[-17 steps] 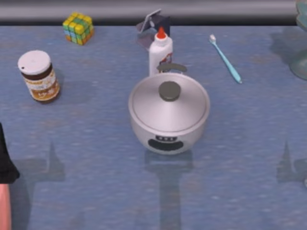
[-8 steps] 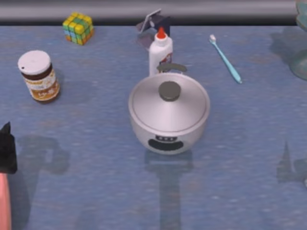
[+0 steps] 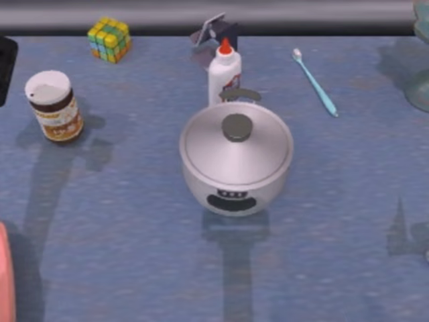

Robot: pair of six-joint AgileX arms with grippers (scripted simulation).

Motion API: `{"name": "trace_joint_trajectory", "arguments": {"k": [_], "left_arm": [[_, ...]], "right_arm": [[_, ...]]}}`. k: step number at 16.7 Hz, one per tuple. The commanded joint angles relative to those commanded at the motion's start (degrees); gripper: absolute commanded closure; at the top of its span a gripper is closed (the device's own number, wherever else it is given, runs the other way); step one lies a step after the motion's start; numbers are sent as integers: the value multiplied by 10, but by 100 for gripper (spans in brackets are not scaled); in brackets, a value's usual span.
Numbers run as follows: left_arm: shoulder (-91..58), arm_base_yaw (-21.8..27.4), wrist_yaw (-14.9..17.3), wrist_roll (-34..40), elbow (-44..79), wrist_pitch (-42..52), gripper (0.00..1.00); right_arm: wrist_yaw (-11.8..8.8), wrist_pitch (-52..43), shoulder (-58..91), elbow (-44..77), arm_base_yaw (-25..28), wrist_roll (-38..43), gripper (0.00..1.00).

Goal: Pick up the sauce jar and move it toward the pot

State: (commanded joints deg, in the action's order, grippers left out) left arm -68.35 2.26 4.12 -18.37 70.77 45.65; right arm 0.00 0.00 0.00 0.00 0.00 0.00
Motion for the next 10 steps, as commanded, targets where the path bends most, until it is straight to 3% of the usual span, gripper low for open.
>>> {"name": "trace_joint_trajectory", "arguments": {"k": [10], "left_arm": [[-547,1,-10,-156,657,292,0]], "right_arm": [[0,0,0,0,0,0,0]]}}
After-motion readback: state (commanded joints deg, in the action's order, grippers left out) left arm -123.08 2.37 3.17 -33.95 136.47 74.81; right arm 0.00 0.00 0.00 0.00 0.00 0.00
